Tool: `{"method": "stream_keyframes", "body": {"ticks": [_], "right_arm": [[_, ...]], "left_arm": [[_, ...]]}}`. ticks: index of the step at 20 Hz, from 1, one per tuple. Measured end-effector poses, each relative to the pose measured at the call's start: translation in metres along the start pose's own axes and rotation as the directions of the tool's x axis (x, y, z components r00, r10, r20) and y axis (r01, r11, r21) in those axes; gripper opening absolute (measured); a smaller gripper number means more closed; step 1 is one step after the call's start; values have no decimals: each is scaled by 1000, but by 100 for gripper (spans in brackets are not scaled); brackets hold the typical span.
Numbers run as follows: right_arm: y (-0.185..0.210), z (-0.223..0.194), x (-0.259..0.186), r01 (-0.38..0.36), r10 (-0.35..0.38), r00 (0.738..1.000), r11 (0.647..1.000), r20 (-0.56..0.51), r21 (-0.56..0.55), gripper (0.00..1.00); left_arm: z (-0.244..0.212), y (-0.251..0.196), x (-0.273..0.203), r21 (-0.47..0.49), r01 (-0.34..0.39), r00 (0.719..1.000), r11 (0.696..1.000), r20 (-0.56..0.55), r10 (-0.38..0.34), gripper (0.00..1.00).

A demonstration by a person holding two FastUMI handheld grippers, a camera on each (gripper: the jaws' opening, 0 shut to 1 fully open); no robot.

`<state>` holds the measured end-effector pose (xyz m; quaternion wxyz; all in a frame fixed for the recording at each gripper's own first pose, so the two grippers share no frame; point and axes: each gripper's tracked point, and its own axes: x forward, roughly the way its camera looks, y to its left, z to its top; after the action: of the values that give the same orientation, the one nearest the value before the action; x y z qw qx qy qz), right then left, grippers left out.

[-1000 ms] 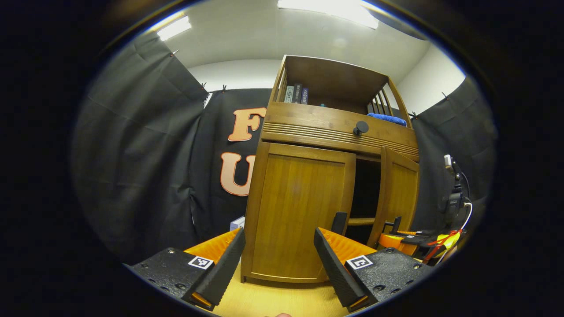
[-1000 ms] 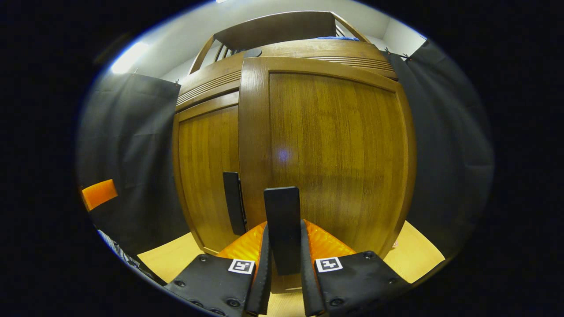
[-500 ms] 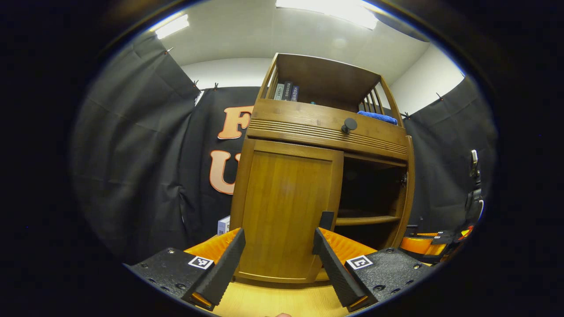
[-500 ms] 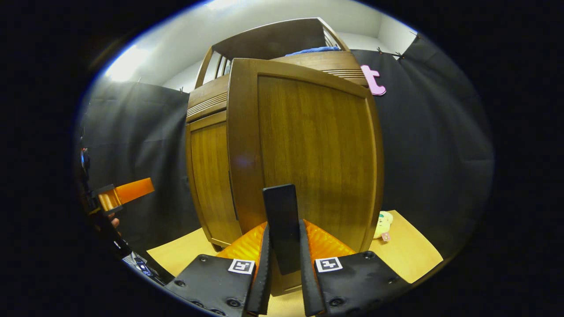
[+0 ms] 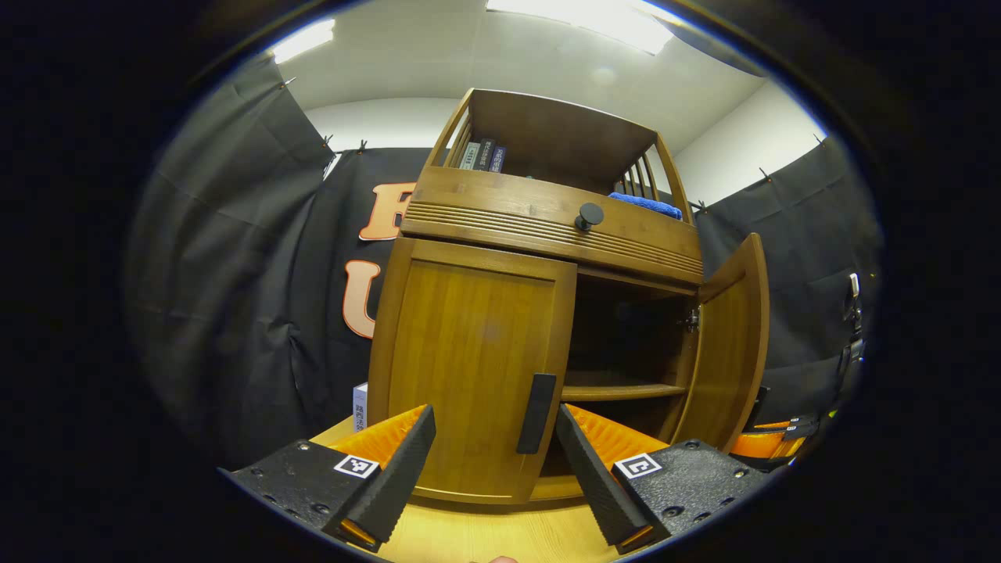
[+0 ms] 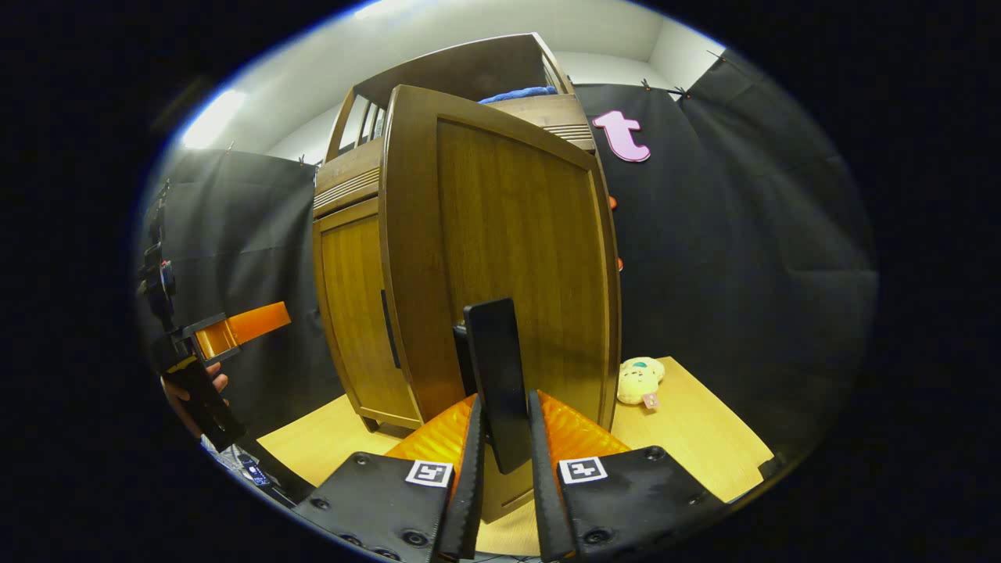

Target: Open the right door of the double-door shoe cabinet with the right hand, and open the left door with the left hand.

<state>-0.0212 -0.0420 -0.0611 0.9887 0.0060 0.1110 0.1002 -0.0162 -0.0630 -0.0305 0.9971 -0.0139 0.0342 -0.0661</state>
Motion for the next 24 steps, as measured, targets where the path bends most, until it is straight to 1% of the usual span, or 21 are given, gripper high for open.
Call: {"method": "stream_keyframes", "body": {"ticks": [2,3,4,6,8,10,11,13,14,15,16,18,21,23,24], "right_arm": [[-10,2,-3,19,-19,1000,1000,7,1,31],[-15,2,-7,26,-26,1000,1000,6,13,31],[-19,2,-11,34,-34,999,999,8,28,41],[-28,4,-15,56,-56,998,998,12,35,31],[-38,4,-20,91,-91,996,995,18,34,31],[-52,6,-23,138,-139,990,990,18,36,25],[-56,6,-23,148,-148,989,988,21,39,22],[-73,10,-28,210,-211,977,977,29,25,17],[-86,10,-25,233,-234,972,972,30,22,14],[-93,11,-30,250,-251,968,968,32,24,12],[-101,12,-33,266,-267,963,963,34,27,25],[-115,13,-35,265,-266,963,964,33,23,25],[-126,13,-37,221,-221,975,975,24,2,25],[-137,15,-38,188,-188,982,982,20,8,26],[-143,16,-38,169,-170,985,985,16,17,13]], "left_arm": [[0,-6,1,2,12,1000,1000,-2,-11,95],[-2,-8,2,3,16,1000,1000,-4,-16,95],[-3,-10,1,1,20,1000,1000,-4,-20,95],[-3,-14,2,-1,28,1000,1000,-3,-28,95],[-1,-18,3,3,38,999,999,-2,-38,95],[-3,-22,4,1,45,999,999,-1,-45,95],[-3,-25,4,-4,48,999,999,0,-48,95],[-4,-28,5,-8,55,999,998,0,-55,95],[-4,-28,5,-5,56,998,998,0,-56,95],[-5,-28,5,-1,56,998,998,-1,-56,95],[-5,-28,6,1,55,999,999,-1,-55,95],[-7,-26,7,0,51,999,999,-5,-51,95],[-9,-21,8,0,37,999,999,-6,-37,95],[-9,-17,10,4,28,1000,1000,-5,-28,95],[-9,-15,10,6,25,1000,1000,-6,-25,95]]}}
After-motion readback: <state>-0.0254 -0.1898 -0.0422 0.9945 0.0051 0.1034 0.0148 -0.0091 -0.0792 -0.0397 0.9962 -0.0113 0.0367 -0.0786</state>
